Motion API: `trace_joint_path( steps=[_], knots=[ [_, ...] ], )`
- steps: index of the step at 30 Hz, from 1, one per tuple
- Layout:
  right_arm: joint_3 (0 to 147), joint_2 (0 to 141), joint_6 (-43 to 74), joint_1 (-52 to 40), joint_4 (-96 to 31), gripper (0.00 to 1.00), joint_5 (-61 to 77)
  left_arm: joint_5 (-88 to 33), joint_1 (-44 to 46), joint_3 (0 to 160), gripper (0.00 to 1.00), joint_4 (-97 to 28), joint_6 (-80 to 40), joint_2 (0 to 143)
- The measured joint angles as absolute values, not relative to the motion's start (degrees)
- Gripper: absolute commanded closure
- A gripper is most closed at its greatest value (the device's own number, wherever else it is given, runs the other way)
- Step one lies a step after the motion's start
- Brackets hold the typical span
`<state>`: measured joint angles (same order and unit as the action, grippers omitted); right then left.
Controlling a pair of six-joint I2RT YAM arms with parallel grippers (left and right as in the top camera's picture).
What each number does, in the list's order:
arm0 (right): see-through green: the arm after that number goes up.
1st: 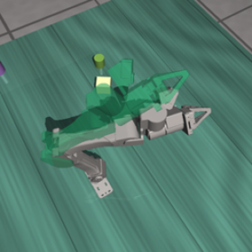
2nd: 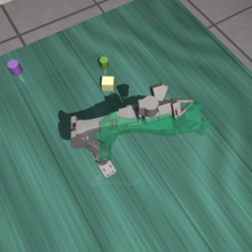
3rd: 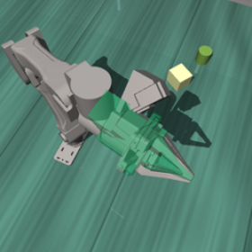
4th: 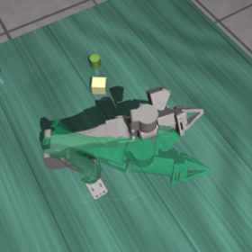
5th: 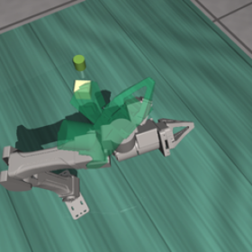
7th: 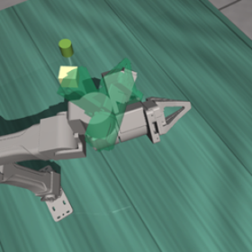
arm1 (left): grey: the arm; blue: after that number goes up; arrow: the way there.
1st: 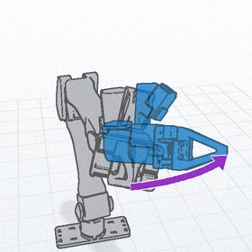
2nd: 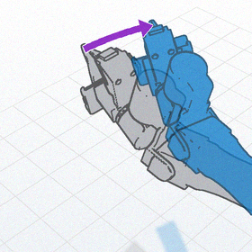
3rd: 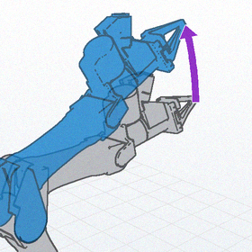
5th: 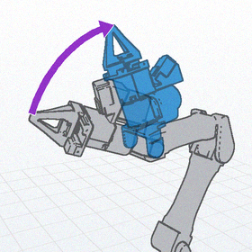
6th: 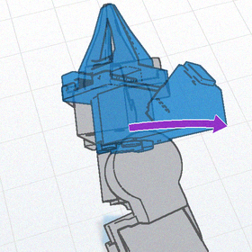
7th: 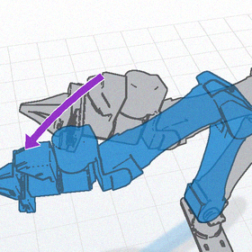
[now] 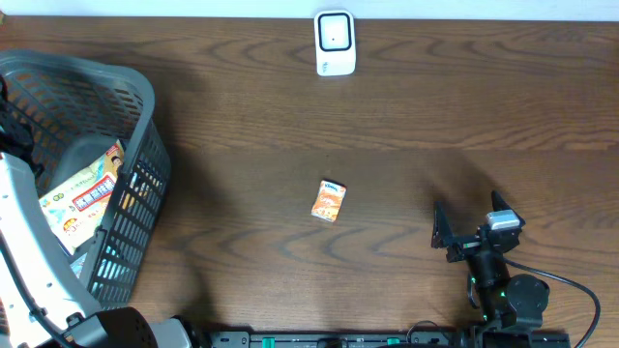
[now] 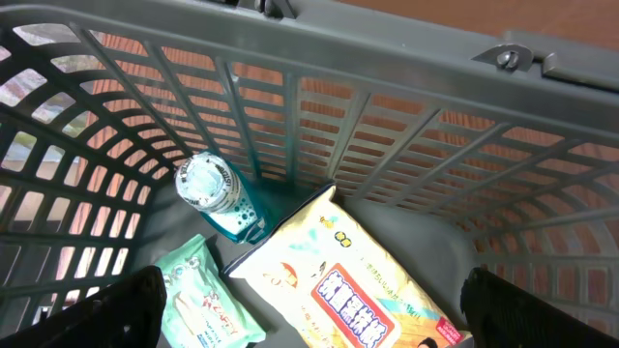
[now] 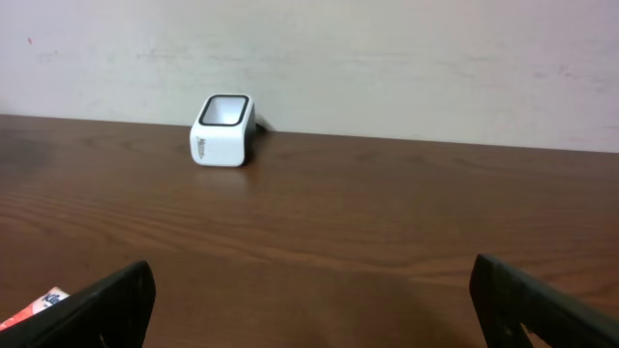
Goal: Scan the item barcode
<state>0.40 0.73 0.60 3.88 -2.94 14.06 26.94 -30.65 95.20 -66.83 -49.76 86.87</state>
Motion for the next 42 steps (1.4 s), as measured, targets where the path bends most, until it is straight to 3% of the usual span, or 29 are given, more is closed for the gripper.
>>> trace_joint_path(
  steps=[9,15,28,42],
  knots=[
    [0.40,0.73,0.58,3.88,-2.94,0.01,14.09,26.94,-30.65,94.74,0.02,-68.01,-51.09,88.68],
    [0.40,0.73,0.58,3.88,-2.94,0.01,14.06,26.92,-31.07,93.38,0.02,-71.85,-58.48,92.71],
    [0.40,0.73,0.58,3.88,-2.94,0.01,14.09,26.92,-36.93,93.17,0.02,-75.09,-66.02,99.02],
    [0.40,0.73,0.58,3.88,-2.92,0.01,14.06,26.94,-40.32,86.52,0.02,-68.64,-66.24,99.31]
  ],
)
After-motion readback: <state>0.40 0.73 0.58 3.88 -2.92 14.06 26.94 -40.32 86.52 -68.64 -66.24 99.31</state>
